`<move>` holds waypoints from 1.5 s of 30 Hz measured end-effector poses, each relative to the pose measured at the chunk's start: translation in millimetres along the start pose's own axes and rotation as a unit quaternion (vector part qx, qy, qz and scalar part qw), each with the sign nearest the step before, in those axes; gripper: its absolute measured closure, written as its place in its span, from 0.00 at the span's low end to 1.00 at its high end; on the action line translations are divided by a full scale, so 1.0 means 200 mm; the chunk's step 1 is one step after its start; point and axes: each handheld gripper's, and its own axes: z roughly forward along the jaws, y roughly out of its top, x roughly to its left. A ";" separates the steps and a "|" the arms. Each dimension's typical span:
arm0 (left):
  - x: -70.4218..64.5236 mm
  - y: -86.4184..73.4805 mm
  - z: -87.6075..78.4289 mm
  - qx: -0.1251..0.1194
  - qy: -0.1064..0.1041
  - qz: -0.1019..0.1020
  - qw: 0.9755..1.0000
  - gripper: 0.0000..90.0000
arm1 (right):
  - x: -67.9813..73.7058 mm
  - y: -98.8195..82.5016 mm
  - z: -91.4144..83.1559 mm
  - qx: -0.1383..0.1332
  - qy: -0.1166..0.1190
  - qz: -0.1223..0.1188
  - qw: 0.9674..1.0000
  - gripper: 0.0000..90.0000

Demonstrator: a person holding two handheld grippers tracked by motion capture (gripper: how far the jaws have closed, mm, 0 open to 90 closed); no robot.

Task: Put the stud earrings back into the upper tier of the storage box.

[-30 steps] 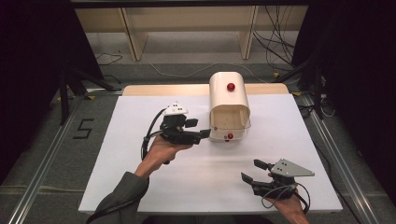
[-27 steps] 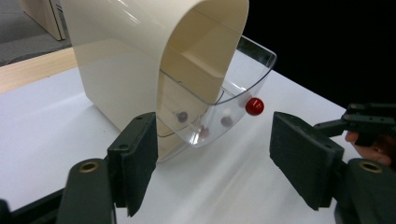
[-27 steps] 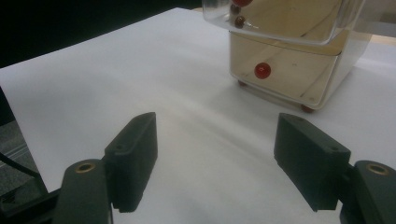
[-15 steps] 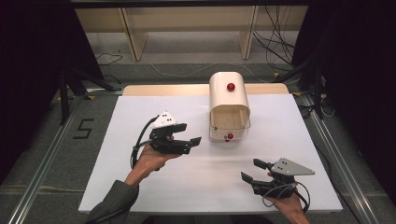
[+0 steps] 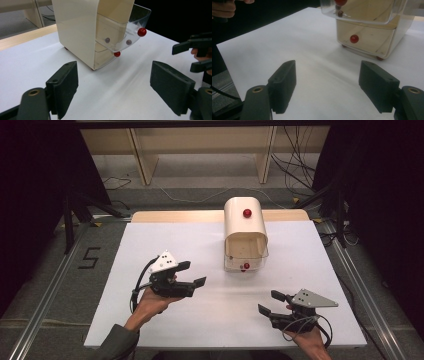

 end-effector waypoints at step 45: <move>0.00 -0.28 -0.20 -0.029 0.027 -0.028 0.999 0.19 | -0.02 0.00 -0.01 -0.006 -0.003 0.012 1.000 0.34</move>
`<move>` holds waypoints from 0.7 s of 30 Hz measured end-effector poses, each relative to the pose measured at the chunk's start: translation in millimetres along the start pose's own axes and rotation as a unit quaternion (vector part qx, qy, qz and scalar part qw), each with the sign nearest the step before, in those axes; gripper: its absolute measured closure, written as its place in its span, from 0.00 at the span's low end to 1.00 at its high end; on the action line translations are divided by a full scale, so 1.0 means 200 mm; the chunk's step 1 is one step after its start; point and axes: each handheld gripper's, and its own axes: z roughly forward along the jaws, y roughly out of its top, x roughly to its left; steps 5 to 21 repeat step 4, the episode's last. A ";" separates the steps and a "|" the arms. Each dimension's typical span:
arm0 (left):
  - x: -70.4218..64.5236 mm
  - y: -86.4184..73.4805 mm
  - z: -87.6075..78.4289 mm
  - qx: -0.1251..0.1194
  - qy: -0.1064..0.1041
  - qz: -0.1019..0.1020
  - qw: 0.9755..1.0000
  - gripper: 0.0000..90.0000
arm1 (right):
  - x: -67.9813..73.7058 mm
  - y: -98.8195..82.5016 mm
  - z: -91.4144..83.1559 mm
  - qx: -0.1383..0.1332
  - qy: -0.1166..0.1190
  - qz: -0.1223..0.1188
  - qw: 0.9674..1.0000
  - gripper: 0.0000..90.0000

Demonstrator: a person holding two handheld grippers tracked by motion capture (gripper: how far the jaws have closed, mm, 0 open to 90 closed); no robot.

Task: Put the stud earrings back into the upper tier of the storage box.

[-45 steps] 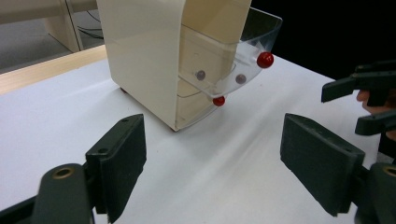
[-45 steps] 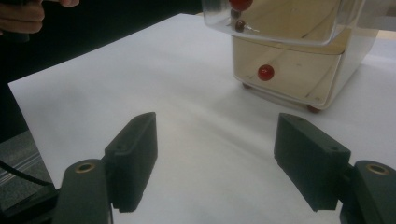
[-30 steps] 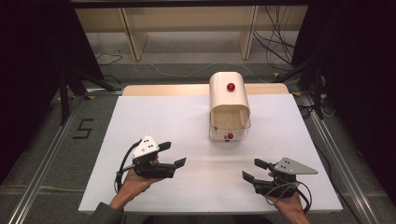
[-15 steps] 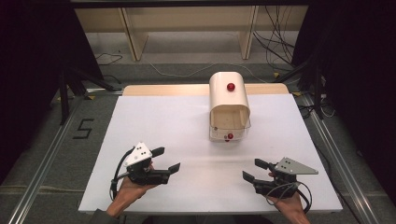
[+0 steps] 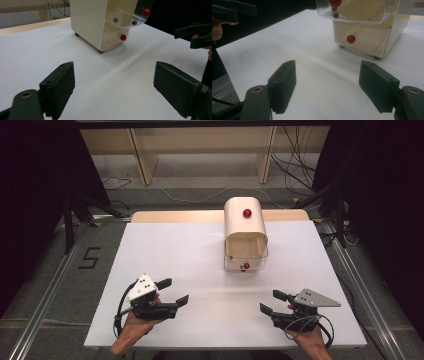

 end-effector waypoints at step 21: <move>0.00 0.00 0.00 0.001 0.001 -0.001 1.000 0.19 | 0.00 0.00 0.00 0.000 0.000 -0.001 1.000 0.34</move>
